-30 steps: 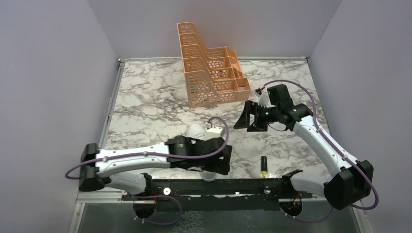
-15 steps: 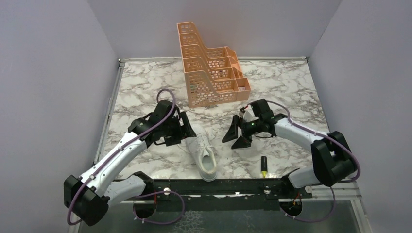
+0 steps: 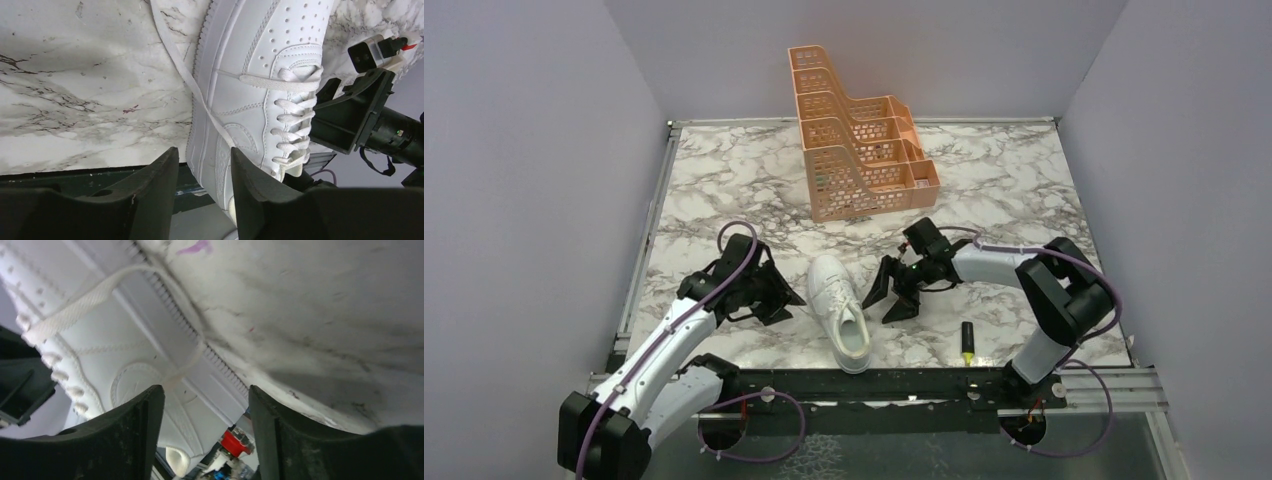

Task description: Tie the shoes

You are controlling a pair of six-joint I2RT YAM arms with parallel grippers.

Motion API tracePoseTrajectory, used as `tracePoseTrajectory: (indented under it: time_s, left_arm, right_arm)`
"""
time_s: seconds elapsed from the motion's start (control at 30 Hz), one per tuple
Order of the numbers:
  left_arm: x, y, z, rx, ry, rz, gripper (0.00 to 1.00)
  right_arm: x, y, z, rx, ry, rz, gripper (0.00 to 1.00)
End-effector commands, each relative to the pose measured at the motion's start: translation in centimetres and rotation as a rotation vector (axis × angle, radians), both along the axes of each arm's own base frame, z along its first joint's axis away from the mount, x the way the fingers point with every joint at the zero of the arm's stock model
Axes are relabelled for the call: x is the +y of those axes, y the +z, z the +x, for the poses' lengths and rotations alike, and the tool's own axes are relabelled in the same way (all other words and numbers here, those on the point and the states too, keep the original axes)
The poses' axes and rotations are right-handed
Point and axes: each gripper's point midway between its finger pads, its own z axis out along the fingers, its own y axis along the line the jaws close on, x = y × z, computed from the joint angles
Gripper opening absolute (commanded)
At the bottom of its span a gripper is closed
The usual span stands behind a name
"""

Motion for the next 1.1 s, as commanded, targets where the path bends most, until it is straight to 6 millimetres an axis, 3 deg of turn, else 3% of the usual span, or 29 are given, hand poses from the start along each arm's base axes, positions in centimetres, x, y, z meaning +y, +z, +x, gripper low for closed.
tracePoseTrajectory:
  time_s: [0.0, 0.13, 0.33, 0.53, 0.6, 0.67, 1.0, 1.07]
  left_arm:
    - [-1.0, -0.1, 0.2, 0.092, 0.08, -0.068, 0.43]
    - [-1.7, 0.2, 0.2, 0.147, 0.14, -0.125, 0.46]
    - [-3.3, -1.9, -0.9, 0.271, 0.185, -0.251, 0.47]
    - [-4.1, -2.7, -0.5, 0.297, 0.211, -0.312, 0.45]
    - [-4.3, -3.0, -0.2, 0.299, 0.207, -0.322, 0.38]
    - [-4.3, -3.4, -0.1, 0.306, 0.214, -0.312, 0.33]
    - [-3.4, -2.4, -0.1, 0.298, 0.332, -0.328, 0.28]
    - [-2.8, -2.2, -0.5, 0.305, 0.352, -0.303, 0.28]
  right_arm:
    - [0.3, -1.2, 1.9, 0.035, -0.134, -0.071, 0.64]
    - [0.6, -1.4, 2.2, 0.038, -0.162, -0.06, 0.61]
    - [1.9, -1.8, 1.6, 0.075, -0.146, -0.028, 0.6]
    - [2.2, -2.0, 1.0, 0.089, -0.145, -0.025, 0.45]
    - [2.2, -2.1, 1.0, 0.091, -0.139, -0.029, 0.36]
    - [2.4, -2.0, 1.2, 0.087, -0.133, -0.023, 0.31]
    - [2.2, -2.0, 0.8, 0.092, -0.123, -0.026, 0.3]
    - [2.2, -1.8, 0.8, 0.08, -0.116, -0.024, 0.21]
